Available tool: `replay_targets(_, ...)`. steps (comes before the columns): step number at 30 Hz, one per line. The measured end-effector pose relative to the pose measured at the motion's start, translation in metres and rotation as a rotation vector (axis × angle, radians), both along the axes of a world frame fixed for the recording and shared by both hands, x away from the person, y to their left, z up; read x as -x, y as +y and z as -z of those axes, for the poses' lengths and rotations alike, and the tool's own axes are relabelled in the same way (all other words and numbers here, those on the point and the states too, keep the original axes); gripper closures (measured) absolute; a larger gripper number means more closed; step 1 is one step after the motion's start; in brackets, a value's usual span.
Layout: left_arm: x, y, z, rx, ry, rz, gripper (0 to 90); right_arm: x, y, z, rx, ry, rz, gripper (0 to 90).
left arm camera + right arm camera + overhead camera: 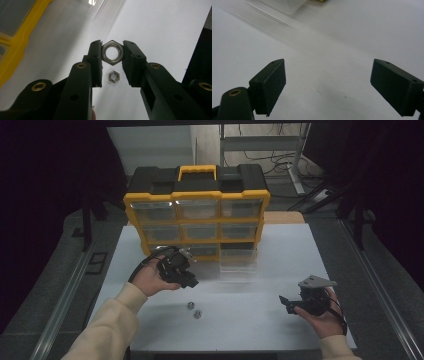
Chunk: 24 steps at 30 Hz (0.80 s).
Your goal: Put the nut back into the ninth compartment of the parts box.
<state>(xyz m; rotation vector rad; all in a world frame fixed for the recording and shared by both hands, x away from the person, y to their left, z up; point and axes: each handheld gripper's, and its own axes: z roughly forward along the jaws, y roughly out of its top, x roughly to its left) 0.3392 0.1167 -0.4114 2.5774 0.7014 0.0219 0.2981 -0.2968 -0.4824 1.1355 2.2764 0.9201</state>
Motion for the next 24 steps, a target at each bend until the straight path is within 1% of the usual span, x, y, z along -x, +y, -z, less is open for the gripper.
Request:
replay_targets(4,-0.002,-0.002,-0.003,-0.002,-0.001,0.0,70.4,0.0,0.0,0.0,0.0,0.001,0.001,13.7)
replay_targets(11,-0.006,-0.006,-0.008,0.007,0.0,0.001,70.5,0.0,0.001,0.0,0.001,0.003,-0.003,13.7)
replay_targets(16,-0.01,-0.008,-0.009,0.005,-0.001,0.006,70.5,0.0,0.001,0.001,0.003,0.004,-0.004,13.7)
replay_targets(24,-0.019,-0.015,-0.011,0.019,0.013,0.012,70.4,-0.001,0.0,0.001,0.005,0.005,-0.003,13.7)
